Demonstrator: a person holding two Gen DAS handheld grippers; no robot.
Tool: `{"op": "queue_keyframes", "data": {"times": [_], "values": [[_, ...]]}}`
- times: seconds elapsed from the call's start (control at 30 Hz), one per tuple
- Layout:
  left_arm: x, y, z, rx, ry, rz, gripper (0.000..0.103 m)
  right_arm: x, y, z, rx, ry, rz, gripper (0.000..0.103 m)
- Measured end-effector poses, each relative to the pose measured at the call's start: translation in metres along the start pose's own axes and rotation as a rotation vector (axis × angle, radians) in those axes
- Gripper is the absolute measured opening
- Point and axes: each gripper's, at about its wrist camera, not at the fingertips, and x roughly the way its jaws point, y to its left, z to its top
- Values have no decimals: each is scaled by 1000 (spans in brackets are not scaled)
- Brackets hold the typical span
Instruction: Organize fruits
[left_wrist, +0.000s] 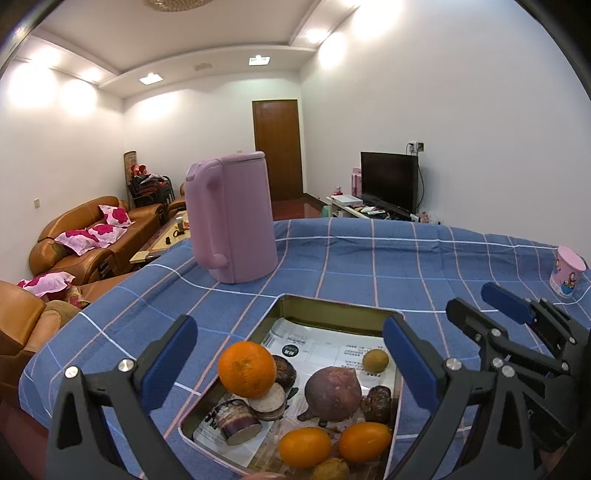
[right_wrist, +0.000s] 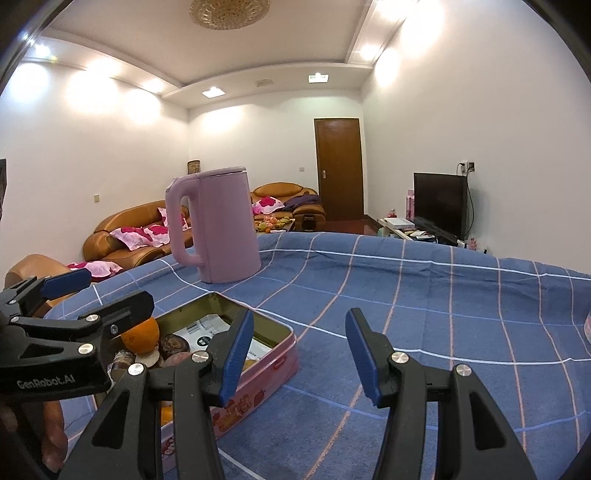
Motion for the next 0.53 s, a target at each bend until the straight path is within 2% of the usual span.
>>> {"op": "queue_keyframes", "data": {"times": [0.53], "values": [[6,2,-5,-11,25,-7,103,0,0,-1,-6,5,4,54]]}}
